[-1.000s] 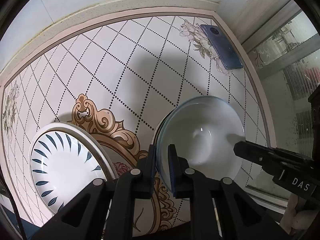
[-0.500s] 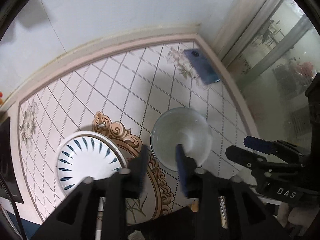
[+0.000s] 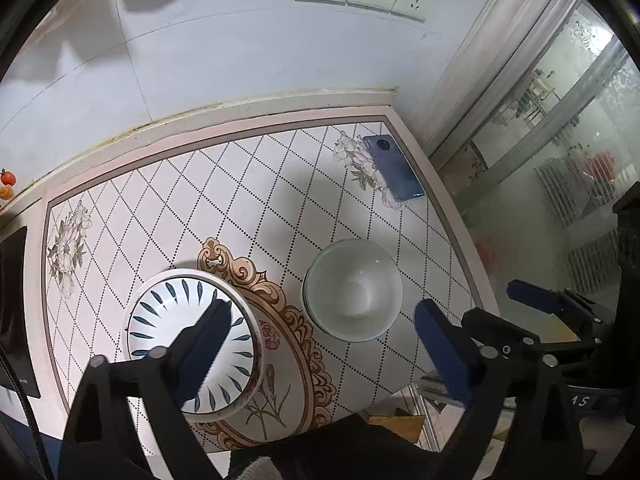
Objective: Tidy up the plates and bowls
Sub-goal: 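Carry the nested bowls with both grippers over the plate stack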
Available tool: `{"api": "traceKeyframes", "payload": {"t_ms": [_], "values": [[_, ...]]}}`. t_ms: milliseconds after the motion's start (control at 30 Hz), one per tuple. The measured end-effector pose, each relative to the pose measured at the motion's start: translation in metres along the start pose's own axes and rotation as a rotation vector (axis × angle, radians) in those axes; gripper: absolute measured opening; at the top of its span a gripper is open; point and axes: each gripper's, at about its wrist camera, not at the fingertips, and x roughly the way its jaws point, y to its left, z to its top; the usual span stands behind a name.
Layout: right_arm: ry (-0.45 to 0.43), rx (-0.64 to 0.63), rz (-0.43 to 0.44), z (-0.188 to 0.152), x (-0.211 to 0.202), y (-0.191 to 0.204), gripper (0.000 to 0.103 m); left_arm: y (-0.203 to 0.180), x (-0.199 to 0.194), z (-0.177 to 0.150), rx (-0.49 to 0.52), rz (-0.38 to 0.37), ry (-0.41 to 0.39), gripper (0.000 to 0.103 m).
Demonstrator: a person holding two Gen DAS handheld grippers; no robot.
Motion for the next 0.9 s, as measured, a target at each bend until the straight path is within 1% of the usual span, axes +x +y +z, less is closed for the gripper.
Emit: {"api": "traceKeyframes", "payload": {"t_ms": [100, 200, 300, 367, 400, 500, 633, 667, 767, 833, 900], "values": [[-0.003, 0.006, 0.003, 0.000, 0.000, -0.003, 0.093, 0.001, 0.006, 0.000, -0.009, -0.003, 0.008, 0.097], [0.006, 0.019, 0.002, 0.002, 0.009, -0.009, 0.094, 0.005, 0.023, 0.001, -0.028, -0.010, 0.031, 0.097], [0.021, 0.041, 0.021, 0.005, 0.025, -0.019, 0.094, 0.013, 0.050, 0.003, -0.060, -0.011, 0.084, 0.097], [0.048, 0.062, 0.066, 0.008, 0.044, -0.028, 0.094, 0.021, 0.074, 0.005, -0.099, -0.013, 0.124, 0.097], [0.073, 0.086, 0.107, 0.009, 0.058, -0.035, 0.094, 0.025, 0.083, 0.006, -0.115, -0.018, 0.139, 0.097], [0.125, 0.143, 0.178, 0.009, 0.094, -0.051, 0.094, 0.036, 0.117, 0.011, -0.168, -0.033, 0.201, 0.096], [0.206, 0.230, 0.283, 0.005, 0.146, -0.070, 0.094, 0.044, 0.158, 0.018, -0.188, -0.046, 0.278, 0.095], [0.219, 0.251, 0.309, 0.003, 0.156, -0.073, 0.094, 0.045, 0.168, 0.019, -0.189, -0.063, 0.296, 0.094], [0.265, 0.293, 0.377, -0.001, 0.185, -0.080, 0.094, 0.047, 0.191, 0.018, -0.195, -0.104, 0.341, 0.087], [0.297, 0.313, 0.418, -0.004, 0.203, -0.082, 0.094, 0.047, 0.204, 0.017, -0.204, -0.133, 0.373, 0.085], [0.329, 0.333, 0.461, -0.008, 0.220, -0.082, 0.094, 0.045, 0.212, 0.016, -0.205, -0.152, 0.397, 0.076]]}}
